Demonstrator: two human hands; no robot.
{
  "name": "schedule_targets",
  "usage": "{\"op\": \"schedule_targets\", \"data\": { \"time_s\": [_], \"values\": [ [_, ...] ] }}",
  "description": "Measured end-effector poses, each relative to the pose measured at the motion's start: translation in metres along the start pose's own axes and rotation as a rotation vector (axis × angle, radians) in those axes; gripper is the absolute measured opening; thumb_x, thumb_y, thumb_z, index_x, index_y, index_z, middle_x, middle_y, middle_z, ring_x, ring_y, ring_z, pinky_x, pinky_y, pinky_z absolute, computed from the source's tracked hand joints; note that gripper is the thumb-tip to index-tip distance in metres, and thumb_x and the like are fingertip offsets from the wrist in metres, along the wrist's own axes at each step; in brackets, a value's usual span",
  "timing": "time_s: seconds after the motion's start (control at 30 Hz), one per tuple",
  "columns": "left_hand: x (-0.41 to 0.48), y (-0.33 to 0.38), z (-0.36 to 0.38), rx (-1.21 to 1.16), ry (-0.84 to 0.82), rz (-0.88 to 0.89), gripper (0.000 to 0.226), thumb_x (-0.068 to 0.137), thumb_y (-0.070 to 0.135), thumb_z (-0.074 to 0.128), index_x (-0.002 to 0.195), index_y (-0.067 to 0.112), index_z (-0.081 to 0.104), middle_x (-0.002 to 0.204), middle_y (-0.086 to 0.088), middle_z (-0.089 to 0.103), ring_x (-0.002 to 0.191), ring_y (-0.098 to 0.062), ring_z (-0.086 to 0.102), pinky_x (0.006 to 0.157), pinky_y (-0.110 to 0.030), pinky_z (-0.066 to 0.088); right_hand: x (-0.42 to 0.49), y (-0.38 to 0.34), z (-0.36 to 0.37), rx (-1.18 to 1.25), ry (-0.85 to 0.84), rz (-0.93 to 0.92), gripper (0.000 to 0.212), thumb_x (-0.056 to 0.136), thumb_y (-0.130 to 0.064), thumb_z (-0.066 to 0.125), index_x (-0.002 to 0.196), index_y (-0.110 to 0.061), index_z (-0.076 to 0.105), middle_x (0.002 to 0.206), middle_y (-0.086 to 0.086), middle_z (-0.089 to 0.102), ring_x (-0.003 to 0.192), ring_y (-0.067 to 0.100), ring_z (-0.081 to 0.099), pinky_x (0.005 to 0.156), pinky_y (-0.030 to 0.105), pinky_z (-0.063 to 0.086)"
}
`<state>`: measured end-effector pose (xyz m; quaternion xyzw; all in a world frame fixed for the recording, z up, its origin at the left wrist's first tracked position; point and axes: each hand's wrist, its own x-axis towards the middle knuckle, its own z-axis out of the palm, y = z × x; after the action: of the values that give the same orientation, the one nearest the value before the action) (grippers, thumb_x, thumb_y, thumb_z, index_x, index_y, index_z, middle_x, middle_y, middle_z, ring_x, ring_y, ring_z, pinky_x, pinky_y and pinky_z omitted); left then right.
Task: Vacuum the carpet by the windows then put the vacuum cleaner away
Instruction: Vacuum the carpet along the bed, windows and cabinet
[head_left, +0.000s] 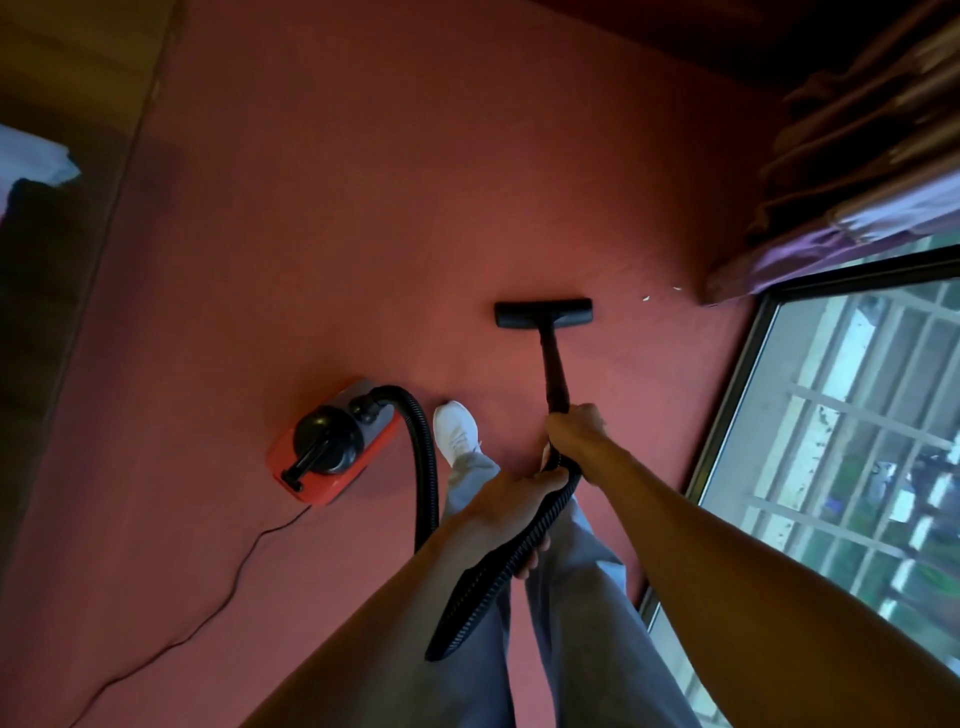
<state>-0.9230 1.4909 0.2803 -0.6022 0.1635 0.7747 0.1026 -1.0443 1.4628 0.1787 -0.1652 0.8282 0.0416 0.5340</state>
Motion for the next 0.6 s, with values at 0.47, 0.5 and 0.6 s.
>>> {"op": "schedule_targets", "data": {
  "time_s": [0.47, 0.5, 0.6],
  "values": [
    [0.038, 0.04, 0.024, 0.345, 0.178, 0.455, 0.043, 0.087, 0.063, 0.057, 0.095, 0.022, 0.067, 0.054, -0.003, 0.062, 0.034, -0.019, 0.049, 0.038, -0.024, 0.039, 0.039, 0.007, -0.059, 0.582, 0.158, -0.046, 0.021, 0.063, -0.026, 0.055, 0.076, -0.021, 0.071, 0.057, 0.005, 0.06, 0.059, 0.028, 0.059, 0.068, 0.052, 0.058],
    [0.039, 0.04, 0.029, 0.362, 0.168, 0.475, 0.04, 0.086, 0.062, 0.058, 0.093, 0.024, 0.068, 0.054, -0.004, 0.061, 0.033, -0.018, 0.049, 0.038, -0.024, 0.038, 0.035, 0.012, -0.066, 0.613, 0.177, -0.018, 0.018, 0.064, -0.025, 0.055, 0.073, -0.019, 0.07, 0.056, 0.005, 0.06, 0.057, 0.027, 0.059, 0.066, 0.05, 0.057],
    [0.039, 0.039, 0.046, 0.407, 0.163, 0.521, 0.04, 0.087, 0.059, 0.06, 0.085, 0.02, 0.068, 0.055, -0.011, 0.057, 0.034, -0.017, 0.047, 0.038, -0.026, 0.038, 0.029, 0.026, -0.082, 0.681, 0.205, 0.056, 0.012, 0.067, -0.021, 0.058, 0.067, -0.014, 0.068, 0.059, 0.009, 0.062, 0.058, 0.028, 0.06, 0.066, 0.049, 0.057]
  ]
}}
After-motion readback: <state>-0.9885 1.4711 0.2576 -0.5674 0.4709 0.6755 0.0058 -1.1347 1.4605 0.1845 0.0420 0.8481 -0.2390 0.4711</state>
